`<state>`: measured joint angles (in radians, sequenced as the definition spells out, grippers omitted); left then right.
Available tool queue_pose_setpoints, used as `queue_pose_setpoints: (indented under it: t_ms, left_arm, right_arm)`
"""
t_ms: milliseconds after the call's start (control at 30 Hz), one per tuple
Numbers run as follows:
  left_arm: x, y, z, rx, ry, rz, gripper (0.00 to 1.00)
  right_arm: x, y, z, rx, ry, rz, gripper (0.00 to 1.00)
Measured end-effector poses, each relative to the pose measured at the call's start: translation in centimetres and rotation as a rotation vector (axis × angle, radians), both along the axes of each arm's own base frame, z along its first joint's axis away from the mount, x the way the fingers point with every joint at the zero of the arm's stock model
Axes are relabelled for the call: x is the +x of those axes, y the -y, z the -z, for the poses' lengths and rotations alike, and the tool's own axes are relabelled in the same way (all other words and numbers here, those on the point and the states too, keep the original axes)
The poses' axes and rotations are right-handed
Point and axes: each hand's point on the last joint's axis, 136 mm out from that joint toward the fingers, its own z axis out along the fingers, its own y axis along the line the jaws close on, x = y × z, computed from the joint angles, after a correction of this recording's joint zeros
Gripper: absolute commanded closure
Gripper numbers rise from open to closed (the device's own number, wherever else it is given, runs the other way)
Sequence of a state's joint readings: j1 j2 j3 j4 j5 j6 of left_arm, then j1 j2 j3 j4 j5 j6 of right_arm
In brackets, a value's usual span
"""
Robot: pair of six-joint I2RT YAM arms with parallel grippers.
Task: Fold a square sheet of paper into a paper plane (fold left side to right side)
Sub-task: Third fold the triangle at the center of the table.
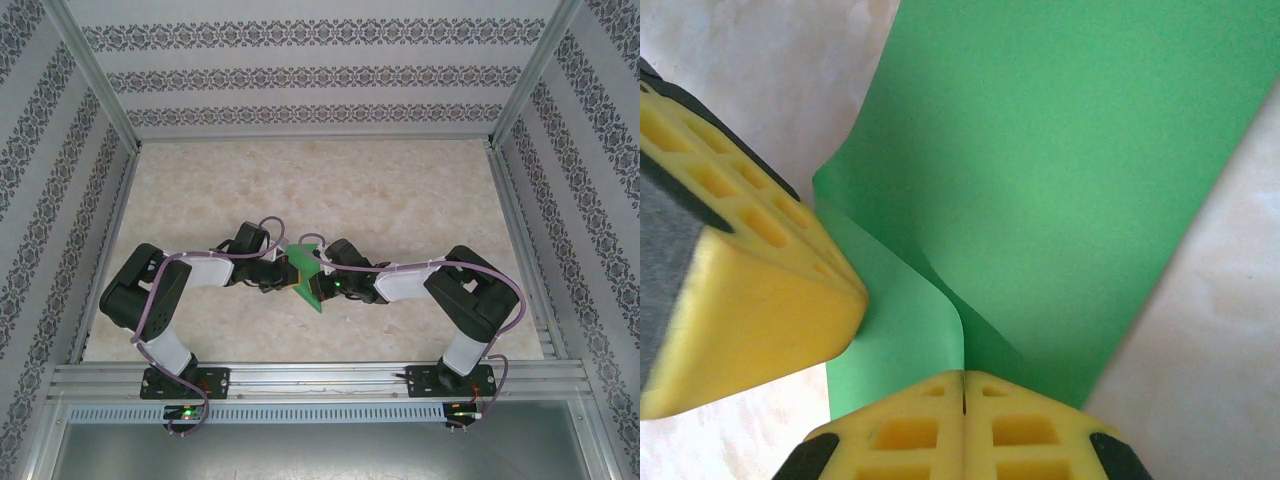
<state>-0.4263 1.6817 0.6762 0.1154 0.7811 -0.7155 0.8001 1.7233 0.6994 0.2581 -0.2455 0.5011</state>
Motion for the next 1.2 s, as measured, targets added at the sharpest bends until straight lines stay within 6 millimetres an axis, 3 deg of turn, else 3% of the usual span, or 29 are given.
queue_pose_setpoints:
  t_ms: [600, 967, 1200]
  left_arm:
    - [-0.1, -0.4, 1.5, 0.035, -0.02, -0.005, 1.0]
    - [-0.1, -0.4, 1.6, 0.041, -0.01, 0.004, 1.0]
    - [-0.1, -0.4, 1.7, 0.039, -0.014, 0.004, 1.0]
  right_arm:
    - [0.1, 0.1, 0.0, 0.0, -0.001, 0.001, 0.93]
    - [0.2, 0.3, -0.6, -0.008, -0.041, 0.001, 0.75]
    - [1.3, 1.6, -3.6, 0.022, -0.033, 0.047, 0.63]
